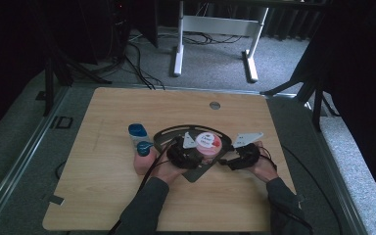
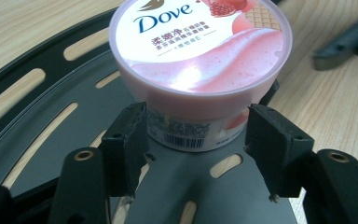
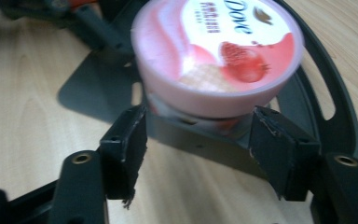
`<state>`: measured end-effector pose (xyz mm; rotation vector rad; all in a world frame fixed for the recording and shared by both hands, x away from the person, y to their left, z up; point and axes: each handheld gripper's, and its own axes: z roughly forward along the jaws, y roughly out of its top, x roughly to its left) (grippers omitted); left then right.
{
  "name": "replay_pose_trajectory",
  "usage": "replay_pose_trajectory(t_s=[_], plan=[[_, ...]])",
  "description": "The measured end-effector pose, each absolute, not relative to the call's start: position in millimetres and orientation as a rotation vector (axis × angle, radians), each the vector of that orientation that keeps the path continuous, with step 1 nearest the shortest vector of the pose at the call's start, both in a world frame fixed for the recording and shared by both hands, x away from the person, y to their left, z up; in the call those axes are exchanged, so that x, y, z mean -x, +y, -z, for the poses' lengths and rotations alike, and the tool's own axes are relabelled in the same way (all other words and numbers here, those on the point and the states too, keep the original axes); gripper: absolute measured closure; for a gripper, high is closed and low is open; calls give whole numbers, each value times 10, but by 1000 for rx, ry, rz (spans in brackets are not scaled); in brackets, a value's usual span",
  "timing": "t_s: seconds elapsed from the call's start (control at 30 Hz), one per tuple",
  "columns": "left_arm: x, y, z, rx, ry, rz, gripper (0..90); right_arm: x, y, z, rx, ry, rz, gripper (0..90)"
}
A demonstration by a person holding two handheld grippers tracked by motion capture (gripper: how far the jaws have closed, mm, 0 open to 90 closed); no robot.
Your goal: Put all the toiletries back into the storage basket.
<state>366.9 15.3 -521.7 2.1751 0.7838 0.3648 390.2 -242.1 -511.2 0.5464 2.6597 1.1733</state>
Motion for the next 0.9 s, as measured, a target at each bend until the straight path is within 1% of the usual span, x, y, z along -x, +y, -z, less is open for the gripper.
replay_pose_trajectory(t_s=[0.03, 0.07, 0.1, 0.27, 0.33, 0.37, 0.47, 0.57, 0.63, 0.9], plan=[[-3669, 153, 5217, -2175, 784, -365, 403, -3902, -2421, 5112, -546, 2660, -1173, 390], [-3658, 156, 5218, -2173, 783, -367, 403, -3857, -2421, 5107, -536, 2660, -1180, 411], [-3656, 157, 5222, -2177, 784, -368, 426, -3764, -2404, 5103, -505, 2662, -1194, 461], [-3655, 152, 5241, -2191, 794, -366, 486, -3590, -2245, 5148, -402, 2709, -1183, 609], [-3656, 158, 5245, -2184, 796, -357, 498, -3555, -2168, 5182, -382, 2720, -1177, 672], [-3655, 161, 5244, -2183, 795, -352, 514, -3544, -2133, 5204, -369, 2730, -1174, 720], [-3649, 172, 5241, -2180, 797, -344, 568, -3528, -2033, 5294, -364, 2763, -1158, 820], [-3642, 184, 5241, -2178, 798, -342, 613, -3526, -1978, 5340, -370, 2775, -1153, 883], [-3640, 188, 5235, -2179, 804, -338, 661, -3525, -1937, 5369, -367, 2785, -1143, 899], [-3643, 181, 5230, -2178, 863, -396, 862, -3568, -1864, 5447, -444, 2762, -1142, 900]])
